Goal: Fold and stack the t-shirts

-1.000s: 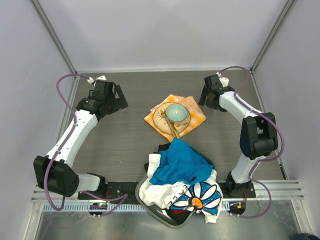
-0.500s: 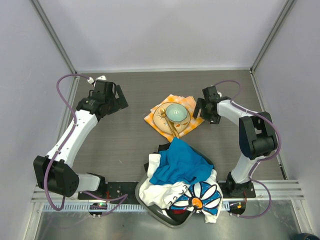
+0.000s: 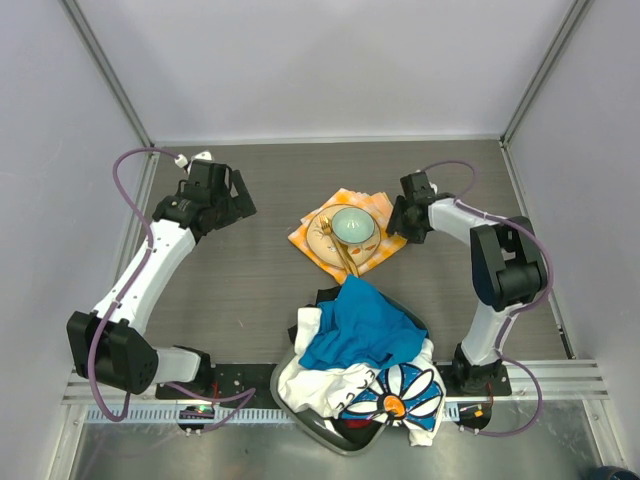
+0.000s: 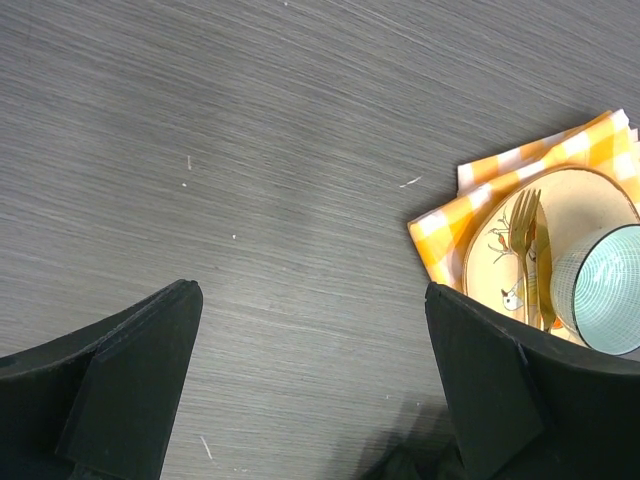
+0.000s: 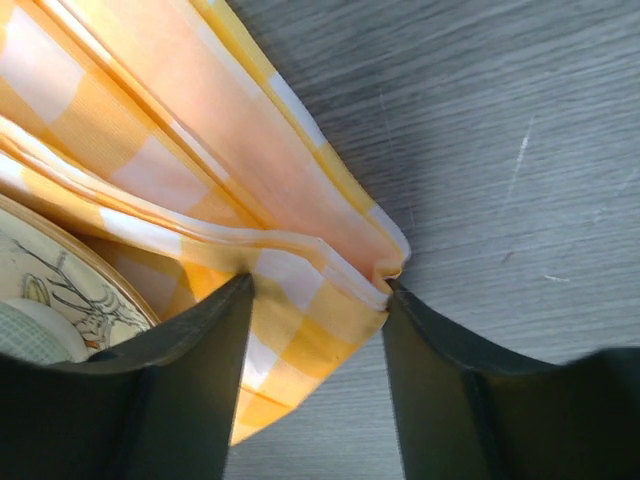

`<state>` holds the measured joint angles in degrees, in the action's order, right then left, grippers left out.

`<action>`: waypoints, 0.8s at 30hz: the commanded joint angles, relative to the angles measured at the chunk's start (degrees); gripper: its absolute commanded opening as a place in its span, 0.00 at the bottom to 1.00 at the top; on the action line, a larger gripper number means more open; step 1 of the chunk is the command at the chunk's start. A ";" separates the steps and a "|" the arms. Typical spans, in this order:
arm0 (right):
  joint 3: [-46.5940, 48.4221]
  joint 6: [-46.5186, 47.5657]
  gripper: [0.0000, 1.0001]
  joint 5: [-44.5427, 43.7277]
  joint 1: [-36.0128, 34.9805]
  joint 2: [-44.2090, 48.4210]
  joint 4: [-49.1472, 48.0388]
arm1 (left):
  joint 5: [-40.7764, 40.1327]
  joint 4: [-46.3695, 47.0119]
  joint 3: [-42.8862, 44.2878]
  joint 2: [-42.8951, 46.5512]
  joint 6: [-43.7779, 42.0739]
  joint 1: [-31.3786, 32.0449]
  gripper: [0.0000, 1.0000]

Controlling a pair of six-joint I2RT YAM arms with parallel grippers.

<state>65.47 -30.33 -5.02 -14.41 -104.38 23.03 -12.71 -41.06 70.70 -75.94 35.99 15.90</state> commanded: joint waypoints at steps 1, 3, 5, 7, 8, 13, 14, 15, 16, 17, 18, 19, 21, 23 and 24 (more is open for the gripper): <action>1.41 -0.87 0.51 -1.84 -0.09 -3.20 -1.49 | -1.35 -0.07 0.14 0.97 -0.13 0.18 1.00; 1.59 -0.96 0.37 -2.10 -0.09 -3.81 -1.41 | -1.35 -0.16 0.06 0.97 -0.13 0.18 1.00; 1.59 -1.23 0.26 -3.07 -0.09 -4.69 -1.23 | -1.53 -0.34 0.06 0.97 -0.22 0.18 1.00; 2.20 -1.58 0.02 -3.94 0.00 -5.74 -0.53 | -1.79 -0.34 0.06 0.97 -0.30 0.18 1.00; 2.55 -1.75 0.01 -4.73 0.09 -6.36 -0.09 | -1.79 -0.34 0.06 0.97 -0.30 0.18 1.00; 5.98 -2.63 0.01 -7.11 1.14 -8.91 1.40 | -1.70 -0.43 0.06 0.71 -0.30 0.18 1.00; 7.20 -2.98 0.01 -7.37 1.49 -9.87 1.58 | -1.70 -0.43 -0.03 0.71 -0.30 0.27 1.00; 8.08 -3.25 0.01 -7.90 1.93 -10.49 1.84 | -1.70 -0.43 -0.03 0.62 -0.30 0.18 1.00; 8.96 -3.42 0.01 -8.25 3.24 -11.10 2.72 | -1.70 -0.43 -0.03 0.62 -0.30 0.18 1.00; 10.62 -3.77 0.01 -8.43 3.86 -12.42 3.07 | -1.70 -0.34 -0.12 0.71 -0.30 0.18 1.00; 11.42 -4.04 0.01 -8.52 4.56 -12.95 3.51 | -1.70 -0.34 -0.12 0.62 -0.30 0.18 1.00; 12.21 -4.21 0.01 -8.61 5.70 -13.57 3.95 | -1.70 -0.25 -0.12 0.71 -0.30 0.18 1.00; 15.03 -4.30 0.01 -9.13 6.68 -15.84 4.83 | -1.70 -0.16 -0.21 0.53 -0.30 0.18 1.00; 17.57 -4.48 0.01 -9.48 7.73 -17.26 5.97 | -1.71 -0.16 -0.29 0.44 -0.30 0.18 1.00; 18.37 -4.48 0.01 -9.75 8.08 -18.74 6.24 | -1.70 0.01 -0.38 0.44 -0.30 0.18 1.00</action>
<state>81.65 -33.23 -4.56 -10.59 -116.14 28.45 -13.47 -41.47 70.52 -75.94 35.79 15.90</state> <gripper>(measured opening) 0.045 0.996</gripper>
